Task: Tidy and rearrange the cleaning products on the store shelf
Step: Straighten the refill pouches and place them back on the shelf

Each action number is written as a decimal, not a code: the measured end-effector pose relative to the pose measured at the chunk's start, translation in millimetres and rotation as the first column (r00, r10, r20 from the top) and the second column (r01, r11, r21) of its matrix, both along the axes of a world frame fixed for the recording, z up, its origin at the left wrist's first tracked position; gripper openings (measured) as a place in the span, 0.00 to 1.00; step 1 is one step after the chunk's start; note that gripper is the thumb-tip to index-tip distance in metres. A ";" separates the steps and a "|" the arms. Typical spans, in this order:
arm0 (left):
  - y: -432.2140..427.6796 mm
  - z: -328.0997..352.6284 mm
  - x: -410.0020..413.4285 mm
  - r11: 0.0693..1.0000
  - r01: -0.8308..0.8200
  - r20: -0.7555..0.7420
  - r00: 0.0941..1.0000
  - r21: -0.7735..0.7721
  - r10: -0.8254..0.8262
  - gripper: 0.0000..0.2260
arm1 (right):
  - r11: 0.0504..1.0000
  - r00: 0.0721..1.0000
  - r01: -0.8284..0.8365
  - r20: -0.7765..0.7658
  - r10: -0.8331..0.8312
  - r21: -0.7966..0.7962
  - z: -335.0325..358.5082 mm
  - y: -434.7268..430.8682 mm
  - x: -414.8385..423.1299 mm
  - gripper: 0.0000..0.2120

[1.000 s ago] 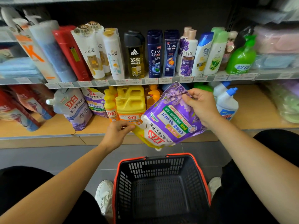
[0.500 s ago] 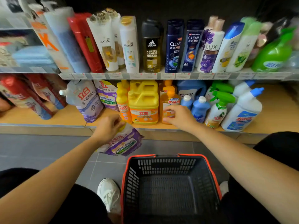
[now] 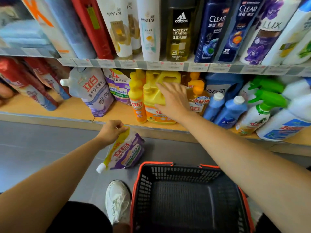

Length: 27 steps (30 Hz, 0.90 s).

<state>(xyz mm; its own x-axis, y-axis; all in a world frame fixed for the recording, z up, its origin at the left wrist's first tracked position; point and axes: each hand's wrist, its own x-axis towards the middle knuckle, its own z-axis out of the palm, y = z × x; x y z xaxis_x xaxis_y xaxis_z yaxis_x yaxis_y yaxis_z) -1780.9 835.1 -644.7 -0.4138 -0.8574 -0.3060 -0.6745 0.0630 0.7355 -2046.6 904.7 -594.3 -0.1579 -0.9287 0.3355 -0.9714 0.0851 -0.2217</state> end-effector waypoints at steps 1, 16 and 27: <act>-2.2 -3.1 -6.9 1.000 0.010 -0.002 1.000 -0.021 -0.010 0.10 | 1.000 1.000 0.001 -0.021 -0.001 0.009 -3.9 -1.7 -0.1 0.38; -68.8 13.4 -46.0 0.925 -0.358 -0.357 0.887 -0.127 0.294 0.12 | 0.985 0.996 0.075 -0.042 -0.083 -0.156 -39.1 -10.4 -0.2 0.38; -111.0 41.4 -88.0 0.870 -0.480 -0.434 0.812 -0.114 0.391 0.15 | 0.976 0.988 0.138 -0.046 -0.148 -0.166 -39.3 -11.9 6.9 0.38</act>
<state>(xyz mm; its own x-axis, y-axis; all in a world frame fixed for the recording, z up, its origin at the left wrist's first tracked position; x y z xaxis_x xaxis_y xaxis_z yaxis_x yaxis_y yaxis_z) -1868.9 724.1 -603.3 -0.0260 -0.9997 0.0036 -0.3330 0.0121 0.9428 -2039.7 892.8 -633.6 -0.2608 -0.8305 0.4922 -0.9634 0.1915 -0.1874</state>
